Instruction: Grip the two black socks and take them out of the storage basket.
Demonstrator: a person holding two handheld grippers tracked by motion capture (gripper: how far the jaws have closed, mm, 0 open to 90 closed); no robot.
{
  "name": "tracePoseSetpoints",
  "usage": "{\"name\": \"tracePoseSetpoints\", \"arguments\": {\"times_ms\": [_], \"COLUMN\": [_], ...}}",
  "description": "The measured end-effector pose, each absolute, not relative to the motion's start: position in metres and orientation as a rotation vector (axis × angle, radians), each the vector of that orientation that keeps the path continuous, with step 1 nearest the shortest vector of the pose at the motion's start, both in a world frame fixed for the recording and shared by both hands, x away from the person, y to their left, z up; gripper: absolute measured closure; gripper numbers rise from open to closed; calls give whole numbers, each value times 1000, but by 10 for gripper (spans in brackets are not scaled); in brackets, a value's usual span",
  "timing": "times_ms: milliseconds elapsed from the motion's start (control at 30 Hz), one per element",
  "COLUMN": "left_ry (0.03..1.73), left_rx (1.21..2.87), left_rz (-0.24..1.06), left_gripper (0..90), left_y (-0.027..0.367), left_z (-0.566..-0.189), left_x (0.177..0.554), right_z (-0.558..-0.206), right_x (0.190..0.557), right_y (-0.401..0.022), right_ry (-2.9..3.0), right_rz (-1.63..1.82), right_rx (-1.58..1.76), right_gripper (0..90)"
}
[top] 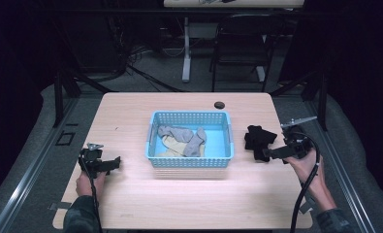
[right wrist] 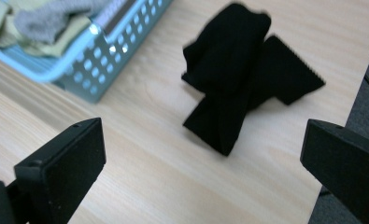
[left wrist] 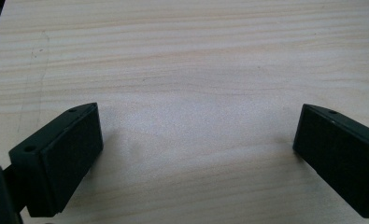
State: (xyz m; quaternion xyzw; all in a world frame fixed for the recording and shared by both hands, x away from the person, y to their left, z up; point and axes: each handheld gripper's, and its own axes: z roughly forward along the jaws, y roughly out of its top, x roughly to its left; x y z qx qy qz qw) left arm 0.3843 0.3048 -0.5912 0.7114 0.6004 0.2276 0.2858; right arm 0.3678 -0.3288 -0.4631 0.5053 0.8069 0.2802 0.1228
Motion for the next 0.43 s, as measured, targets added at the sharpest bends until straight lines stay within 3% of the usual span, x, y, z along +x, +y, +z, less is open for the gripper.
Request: {"name": "tracePoseSetpoints", "arguments": {"times_ms": [433], "left_ry": [1605], "left_rx": [1902], "left_rz": [607], "left_gripper": [14], "left_y": [305], "left_z": [-591], "left_x": [384], "right_z": [-525], "right_x": [345], "right_y": [-337], "right_ry": [2411], "right_rz": [682], "right_rx": [1562], "right_gripper": [0]}}
